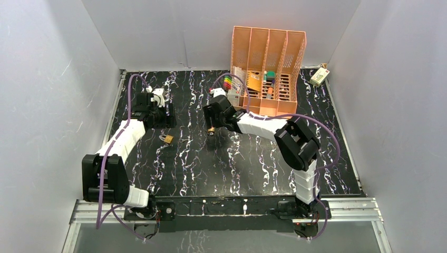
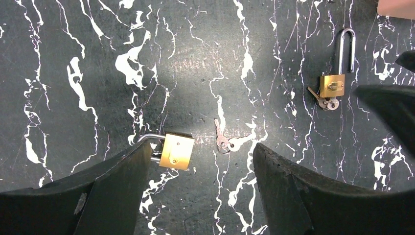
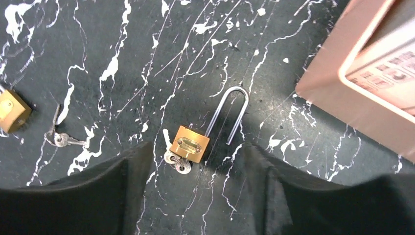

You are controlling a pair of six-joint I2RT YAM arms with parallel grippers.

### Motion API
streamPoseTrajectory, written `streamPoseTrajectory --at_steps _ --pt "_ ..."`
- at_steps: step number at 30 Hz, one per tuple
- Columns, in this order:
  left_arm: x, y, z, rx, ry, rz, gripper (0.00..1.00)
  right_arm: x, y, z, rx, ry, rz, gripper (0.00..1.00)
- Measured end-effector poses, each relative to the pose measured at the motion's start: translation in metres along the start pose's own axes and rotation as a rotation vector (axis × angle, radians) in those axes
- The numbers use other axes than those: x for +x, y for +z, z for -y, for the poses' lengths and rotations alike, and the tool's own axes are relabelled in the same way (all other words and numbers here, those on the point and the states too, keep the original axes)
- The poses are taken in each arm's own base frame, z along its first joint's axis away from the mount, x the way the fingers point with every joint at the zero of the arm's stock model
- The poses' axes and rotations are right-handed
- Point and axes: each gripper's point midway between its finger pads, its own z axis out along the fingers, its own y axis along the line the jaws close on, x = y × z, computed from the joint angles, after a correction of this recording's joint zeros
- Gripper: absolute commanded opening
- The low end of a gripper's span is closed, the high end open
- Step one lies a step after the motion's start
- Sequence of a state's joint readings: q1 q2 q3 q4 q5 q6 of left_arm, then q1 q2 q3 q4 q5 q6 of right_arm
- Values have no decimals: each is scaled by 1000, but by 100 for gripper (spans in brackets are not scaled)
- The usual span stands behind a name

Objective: Lock with the key
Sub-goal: Pick up the lock from the center of the board.

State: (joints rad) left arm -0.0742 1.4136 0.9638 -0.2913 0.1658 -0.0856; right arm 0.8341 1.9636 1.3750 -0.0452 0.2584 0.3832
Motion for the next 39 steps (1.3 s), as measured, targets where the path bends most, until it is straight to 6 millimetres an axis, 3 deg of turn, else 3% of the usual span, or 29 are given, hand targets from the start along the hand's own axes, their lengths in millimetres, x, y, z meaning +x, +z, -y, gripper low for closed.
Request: streamPoseTrajectory --at_steps 1,2,3,4,7,8,9,11,12,13,16,27,39 --pt "-1 -1 0 1 1 3 65 2 1 -1 -1 5 -13 82" --pt "-1 -1 1 3 1 6 51 5 3 -1 1 10 -29 68" --pt "-2 -2 1 5 2 9 11 6 5 -2 0 15 -39 24" --pt "-2 -2 2 7 2 11 0 7 6 -3 4 21 -52 0" --pt "-3 -2 3 15 6 13 0 6 9 -8 4 51 -67 0" --pt "-3 -1 3 19 9 13 0 7 8 -9 7 57 -72 16" --pt "-2 -1 4 21 9 14 10 7 8 -9 11 64 -76 33" --pt "-2 -1 4 23 13 14 61 9 7 -9 22 84 -89 60" --pt "-1 -1 4 24 15 14 74 10 7 -9 28 90 -95 72" --pt "-2 -1 4 24 16 14 83 11 7 -9 35 93 -104 76" --pt "-2 0 4 23 12 20 97 14 10 -8 54 103 -127 80" --pt "2 -1 3 21 8 22 98 41 27 -4 109 136 -228 67" --pt "2 -3 4 27 13 30 97 38 36 -8 169 160 -249 55"
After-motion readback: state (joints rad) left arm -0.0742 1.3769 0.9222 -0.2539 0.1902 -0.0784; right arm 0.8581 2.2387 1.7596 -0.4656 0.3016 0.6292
